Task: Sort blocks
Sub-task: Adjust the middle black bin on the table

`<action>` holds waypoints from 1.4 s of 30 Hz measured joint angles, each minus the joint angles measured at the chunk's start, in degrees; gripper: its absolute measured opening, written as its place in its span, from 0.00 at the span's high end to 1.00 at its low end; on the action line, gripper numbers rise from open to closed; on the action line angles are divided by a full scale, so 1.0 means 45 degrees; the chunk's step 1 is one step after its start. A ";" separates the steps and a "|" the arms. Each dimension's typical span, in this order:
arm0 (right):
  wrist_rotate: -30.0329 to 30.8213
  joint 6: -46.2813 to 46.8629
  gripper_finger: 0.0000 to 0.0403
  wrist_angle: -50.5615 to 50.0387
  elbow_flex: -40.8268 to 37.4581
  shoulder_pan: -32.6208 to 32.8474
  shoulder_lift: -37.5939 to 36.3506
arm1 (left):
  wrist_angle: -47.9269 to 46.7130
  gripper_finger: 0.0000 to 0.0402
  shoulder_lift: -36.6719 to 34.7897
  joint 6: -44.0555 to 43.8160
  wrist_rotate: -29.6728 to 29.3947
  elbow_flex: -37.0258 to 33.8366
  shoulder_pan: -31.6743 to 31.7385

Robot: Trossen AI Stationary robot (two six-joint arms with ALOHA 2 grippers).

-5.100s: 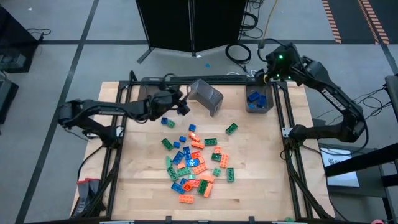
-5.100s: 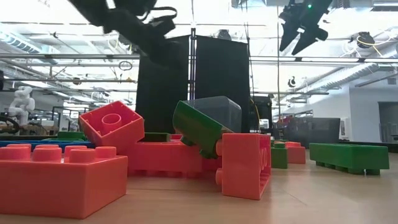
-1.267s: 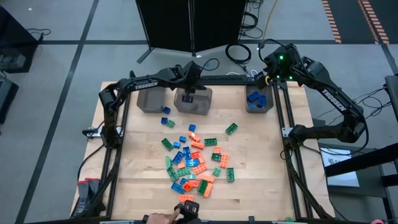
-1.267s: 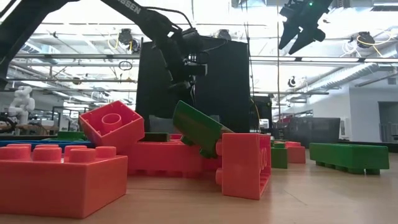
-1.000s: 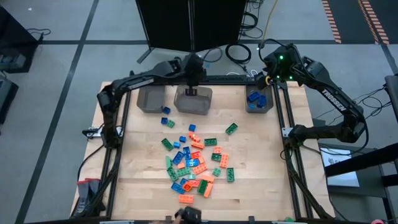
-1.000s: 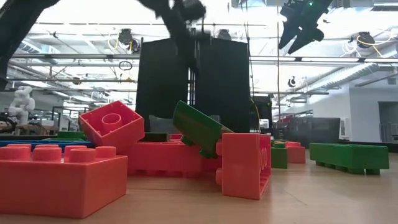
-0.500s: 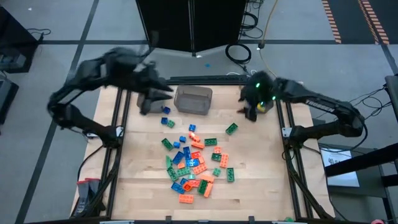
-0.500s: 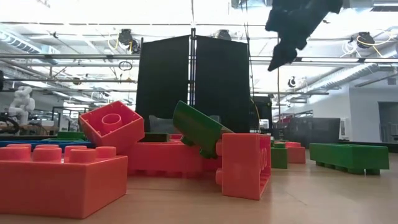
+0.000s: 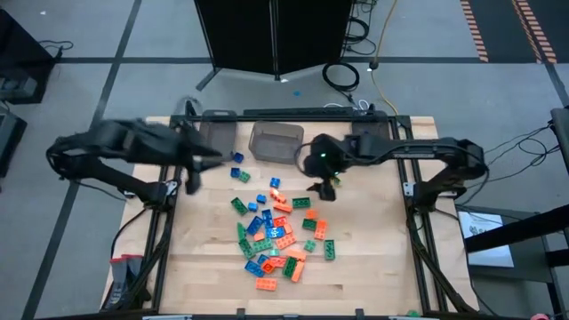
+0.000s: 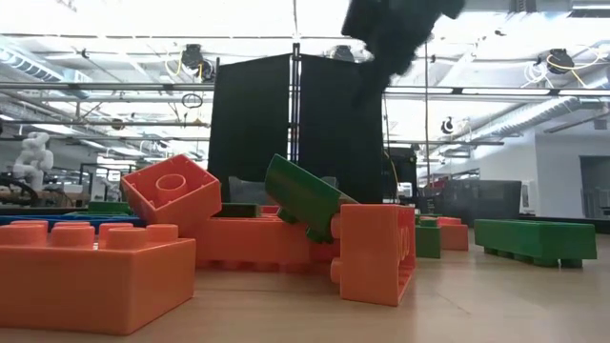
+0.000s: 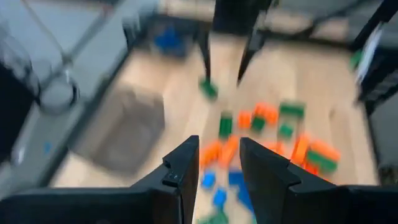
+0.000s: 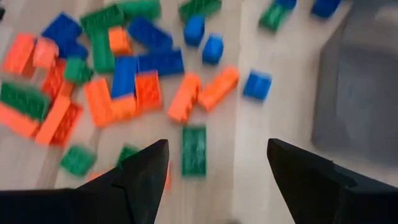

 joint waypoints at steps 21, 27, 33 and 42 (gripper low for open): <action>0.1030 0.0148 0.34 0.1644 0.2677 0.0257 0.4660 | 0.3574 0.70 -0.0074 -0.5372 -0.2981 -0.7597 -0.0921; 0.2551 0.0780 0.49 0.2148 0.2686 -0.0266 0.5556 | 0.3581 0.70 -0.0116 -0.5375 -0.3089 -0.7581 -0.0926; 0.2461 0.1449 0.79 0.2220 0.2686 -0.1338 0.5601 | 0.3576 0.70 -0.0121 -0.5341 -0.3154 -0.7581 -0.0926; 0.2512 0.1988 0.96 0.2277 0.2686 -0.2079 0.5589 | 0.3488 0.70 -0.0121 -0.5346 -0.3263 -0.7581 -0.0926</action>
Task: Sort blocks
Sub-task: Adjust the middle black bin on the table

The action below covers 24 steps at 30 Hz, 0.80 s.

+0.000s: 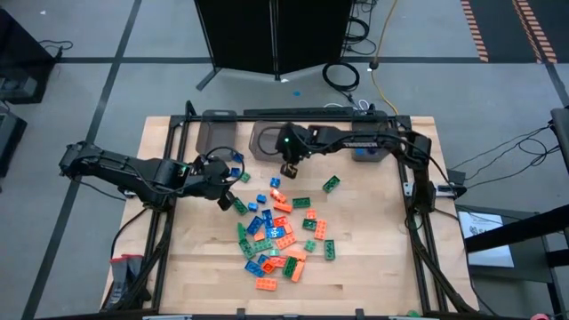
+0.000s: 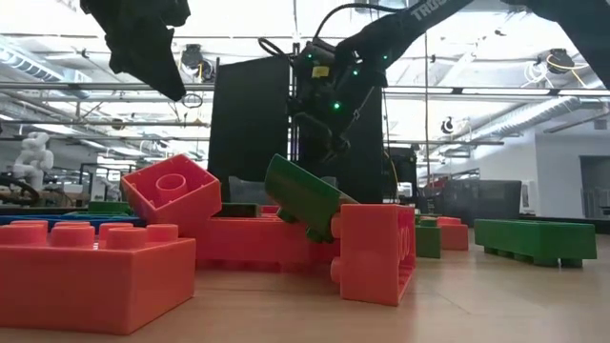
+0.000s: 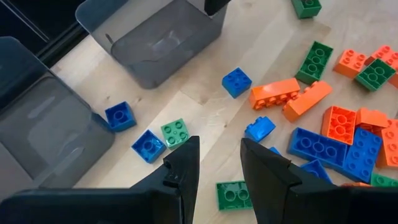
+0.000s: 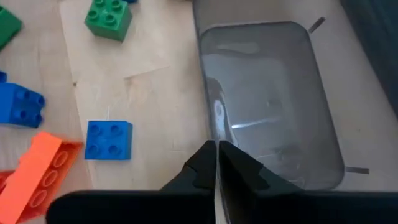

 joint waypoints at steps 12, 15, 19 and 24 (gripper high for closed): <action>-0.1429 -0.0692 1.00 -0.0525 0.0369 0.1508 -0.0444 | -0.0006 0.70 0.0000 0.0013 -0.0095 0.0000 0.0000; -0.0911 -0.0791 1.00 -0.0834 0.0345 0.1642 0.0181 | -0.0004 0.70 0.0000 0.0005 -0.0104 0.0000 0.0002; -0.0468 -0.0686 1.00 -0.0622 0.0349 0.1536 0.0588 | -0.0003 0.70 0.0005 0.0000 -0.0104 0.0000 0.0001; 0.0182 -0.0587 1.00 -0.0709 0.0350 0.1103 0.1108 | 0.0010 0.70 0.0005 -0.0039 -0.0104 0.0000 0.0000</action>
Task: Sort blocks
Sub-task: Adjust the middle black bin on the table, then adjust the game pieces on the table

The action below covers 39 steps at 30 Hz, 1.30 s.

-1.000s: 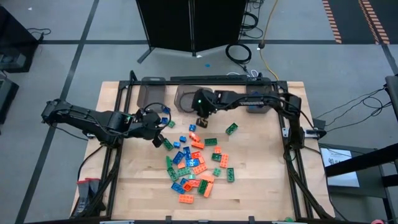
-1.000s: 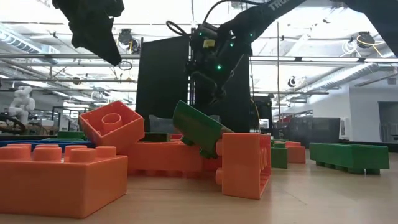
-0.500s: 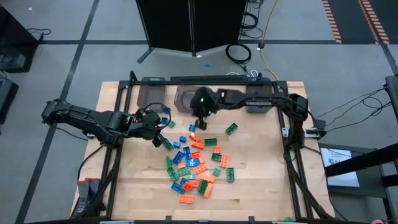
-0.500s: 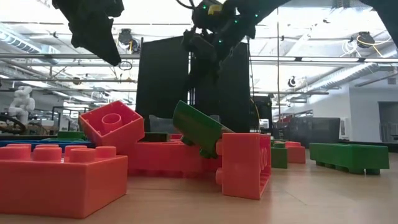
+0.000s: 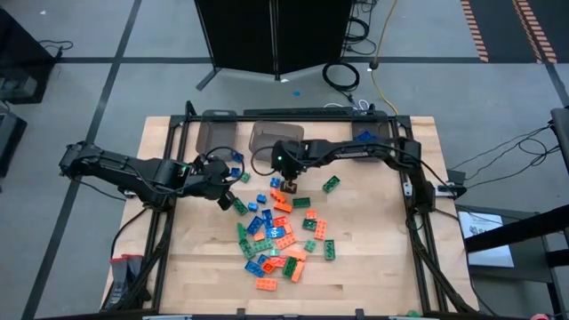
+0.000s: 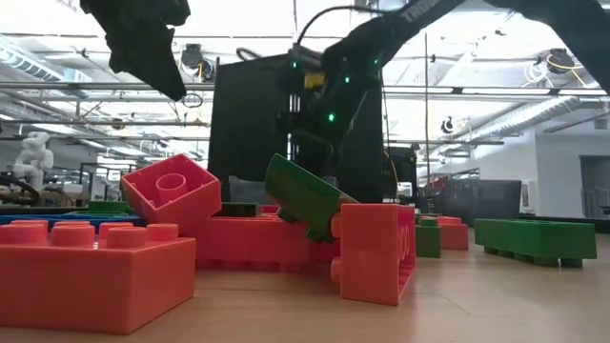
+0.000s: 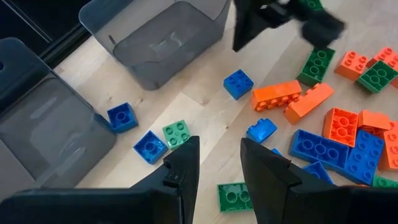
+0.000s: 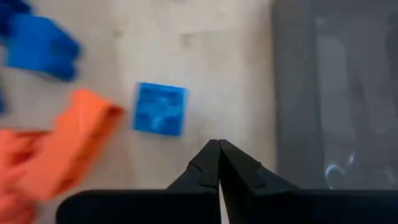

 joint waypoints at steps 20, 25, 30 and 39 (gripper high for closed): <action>0.0209 0.2365 1.00 0.0099 0.0000 -0.1674 0.0259 | 0.0075 0.70 0.0005 -0.0006 -0.0469 -0.0314 0.0000; 0.0265 0.2657 1.00 0.0394 0.0010 -0.1693 0.0049 | 0.0874 0.70 0.0005 -0.0012 -0.1325 -0.1066 0.0059; -0.0230 0.2116 1.00 -0.0048 0.0470 -0.1668 -0.0348 | 0.2021 0.70 0.0014 0.0779 -0.1285 -0.2130 0.0591; -0.0485 0.0226 1.00 -0.2273 0.2329 -0.0792 -0.3338 | 0.2030 0.70 0.0097 -0.1999 -0.0580 -0.3175 0.2472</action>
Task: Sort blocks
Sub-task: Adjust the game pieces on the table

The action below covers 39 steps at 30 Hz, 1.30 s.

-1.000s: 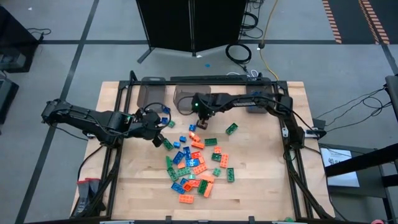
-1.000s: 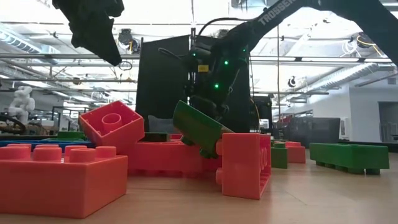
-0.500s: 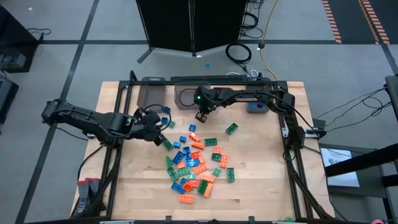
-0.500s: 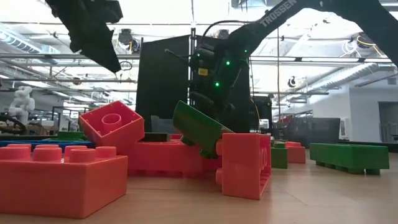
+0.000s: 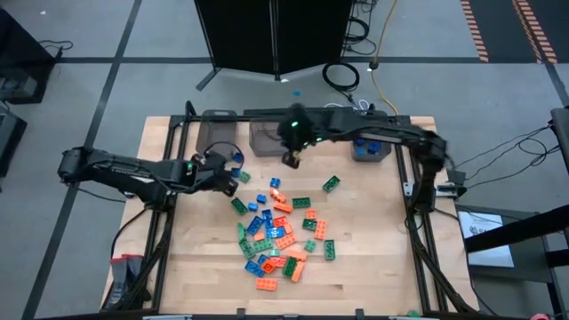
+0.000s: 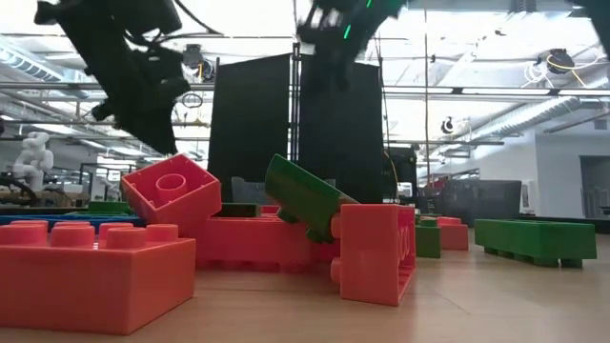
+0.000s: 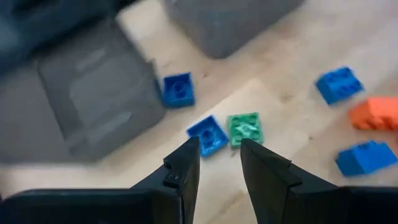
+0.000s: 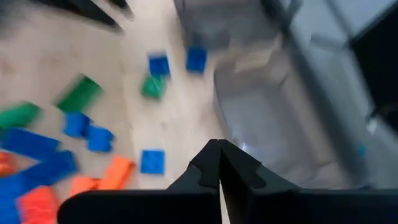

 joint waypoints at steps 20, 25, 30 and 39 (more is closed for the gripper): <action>0.3619 0.0333 1.00 -0.2214 0.0202 0.0385 -0.6116 | 0.4146 0.85 0.4641 0.0053 -0.0040 -0.0199 0.1763; 0.3610 0.0652 1.00 -0.2898 0.0192 0.0477 -0.6089 | 0.4108 0.90 0.5133 0.0038 -0.0959 -0.0173 0.1797; 0.3499 0.0717 1.00 -0.3051 0.0196 0.0489 -0.5965 | 0.3716 0.99 0.5716 0.0032 -0.1337 -0.0171 0.1797; 0.3180 0.0685 1.00 -0.3002 0.0193 0.0489 -0.5971 | 0.5341 0.97 0.6074 0.0033 0.2539 -0.0176 0.1615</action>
